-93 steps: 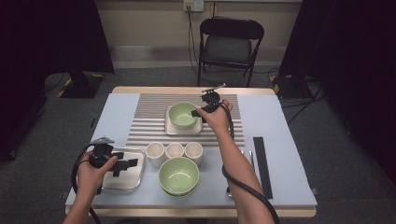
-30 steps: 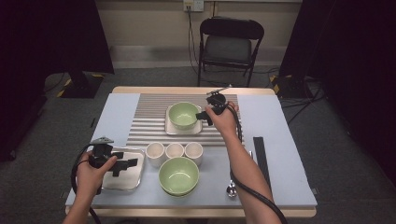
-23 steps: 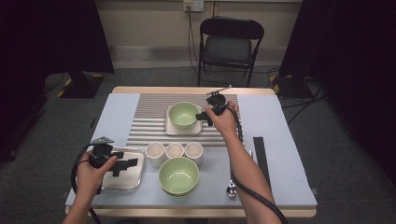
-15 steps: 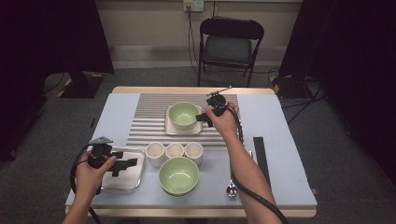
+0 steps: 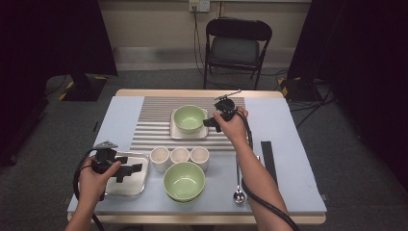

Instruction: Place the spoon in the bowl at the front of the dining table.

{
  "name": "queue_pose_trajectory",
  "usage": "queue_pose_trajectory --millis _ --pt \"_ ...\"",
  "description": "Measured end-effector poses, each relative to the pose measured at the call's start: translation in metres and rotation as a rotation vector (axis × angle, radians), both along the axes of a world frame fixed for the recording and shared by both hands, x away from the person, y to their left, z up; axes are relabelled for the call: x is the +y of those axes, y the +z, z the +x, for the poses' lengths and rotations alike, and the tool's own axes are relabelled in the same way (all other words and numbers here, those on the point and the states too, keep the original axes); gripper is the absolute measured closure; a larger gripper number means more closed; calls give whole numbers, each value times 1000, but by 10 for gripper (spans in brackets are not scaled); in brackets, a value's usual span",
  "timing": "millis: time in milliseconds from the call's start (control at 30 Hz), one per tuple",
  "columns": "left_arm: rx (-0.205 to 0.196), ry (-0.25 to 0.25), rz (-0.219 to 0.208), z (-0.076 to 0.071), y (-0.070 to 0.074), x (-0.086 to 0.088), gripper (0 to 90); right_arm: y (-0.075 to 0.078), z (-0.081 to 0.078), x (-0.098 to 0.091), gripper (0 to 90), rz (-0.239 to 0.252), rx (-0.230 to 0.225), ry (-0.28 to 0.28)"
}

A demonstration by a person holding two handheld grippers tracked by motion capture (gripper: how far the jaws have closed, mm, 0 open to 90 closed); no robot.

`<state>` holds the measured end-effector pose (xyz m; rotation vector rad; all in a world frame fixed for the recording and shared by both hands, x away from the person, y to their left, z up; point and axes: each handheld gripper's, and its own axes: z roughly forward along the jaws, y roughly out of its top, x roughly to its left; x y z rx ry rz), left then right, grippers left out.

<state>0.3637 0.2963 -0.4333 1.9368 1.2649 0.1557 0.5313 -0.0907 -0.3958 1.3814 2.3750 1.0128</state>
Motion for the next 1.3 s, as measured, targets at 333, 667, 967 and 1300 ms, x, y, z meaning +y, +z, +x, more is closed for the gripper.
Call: queue_pose_trajectory --millis 333,667,967,1300 --pt "-1 -7 -4 -1 1 -2 190 -2 -4 -6 199 5 13 0" --pt "1 -11 -13 -1 2 -3 190 -4 -8 -10 200 6 12 2" --pt "0 -17 -15 -1 2 -3 187 -5 -13 -14 203 6 15 7" --pt "1 -17 -10 0 2 -5 187 -5 -17 -22 204 6 9 5"
